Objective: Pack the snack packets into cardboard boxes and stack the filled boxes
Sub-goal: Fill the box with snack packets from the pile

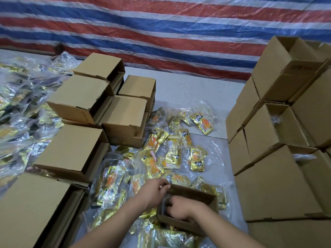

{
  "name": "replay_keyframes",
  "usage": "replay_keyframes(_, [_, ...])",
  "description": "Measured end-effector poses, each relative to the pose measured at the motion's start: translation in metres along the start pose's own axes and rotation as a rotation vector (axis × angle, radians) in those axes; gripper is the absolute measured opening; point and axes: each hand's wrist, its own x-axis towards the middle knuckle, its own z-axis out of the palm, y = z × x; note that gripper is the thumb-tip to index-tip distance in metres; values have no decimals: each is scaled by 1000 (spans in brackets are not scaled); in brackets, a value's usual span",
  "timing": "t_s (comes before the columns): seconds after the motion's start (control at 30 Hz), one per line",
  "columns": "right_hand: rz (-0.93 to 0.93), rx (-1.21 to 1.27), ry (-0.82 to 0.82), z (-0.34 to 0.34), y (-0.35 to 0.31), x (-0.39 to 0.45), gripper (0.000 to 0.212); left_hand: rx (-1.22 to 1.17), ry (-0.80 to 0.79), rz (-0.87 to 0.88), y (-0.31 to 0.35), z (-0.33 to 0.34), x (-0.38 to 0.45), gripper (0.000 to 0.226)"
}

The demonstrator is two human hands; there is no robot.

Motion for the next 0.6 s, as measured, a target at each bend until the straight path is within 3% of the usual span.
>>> replay_keyframes(0.17, [112,17,-33,13,3,20,38,8,-8,15,-5,0,-3,28])
replay_keyframes(0.37, [165,28,66,-7,35,-1,33,8,-4,-4,-3,0,-2,28])
replay_keyframes(0.6, [302,-189,-64,-1,42,-3,40,16,22,7,-3,5,-2,29])
